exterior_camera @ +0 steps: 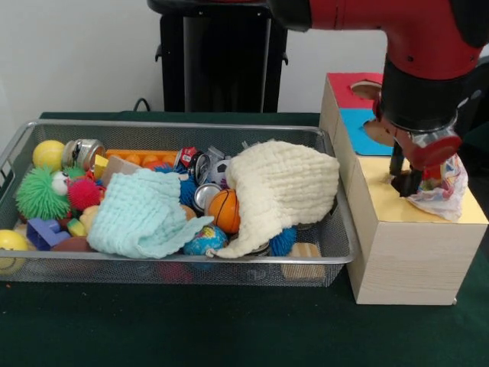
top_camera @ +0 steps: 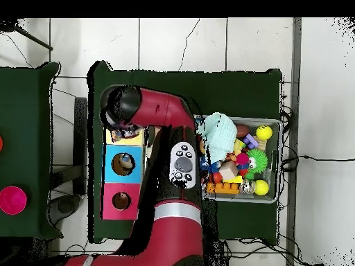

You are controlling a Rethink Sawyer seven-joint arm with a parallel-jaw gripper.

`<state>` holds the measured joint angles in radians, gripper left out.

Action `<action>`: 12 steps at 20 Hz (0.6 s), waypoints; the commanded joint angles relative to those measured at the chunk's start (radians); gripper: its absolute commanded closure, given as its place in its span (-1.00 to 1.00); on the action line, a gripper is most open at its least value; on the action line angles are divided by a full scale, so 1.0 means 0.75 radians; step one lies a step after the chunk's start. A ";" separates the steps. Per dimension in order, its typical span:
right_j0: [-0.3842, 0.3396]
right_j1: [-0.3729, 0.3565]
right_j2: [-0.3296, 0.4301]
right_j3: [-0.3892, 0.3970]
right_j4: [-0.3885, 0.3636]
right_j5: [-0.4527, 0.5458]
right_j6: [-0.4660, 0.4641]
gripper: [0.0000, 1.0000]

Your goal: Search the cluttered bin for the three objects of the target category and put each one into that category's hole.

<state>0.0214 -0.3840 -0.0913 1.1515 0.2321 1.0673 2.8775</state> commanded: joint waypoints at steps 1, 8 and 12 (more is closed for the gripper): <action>-0.135 0.072 -0.104 -0.024 -0.241 0.383 -0.114 -1.00; -0.159 0.041 -0.064 0.011 -0.261 0.270 -0.072 1.00; -0.172 0.034 -0.044 0.024 -0.263 0.153 -0.041 1.00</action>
<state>-0.0792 -0.3854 -0.1638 1.1096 0.0787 1.2903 2.8775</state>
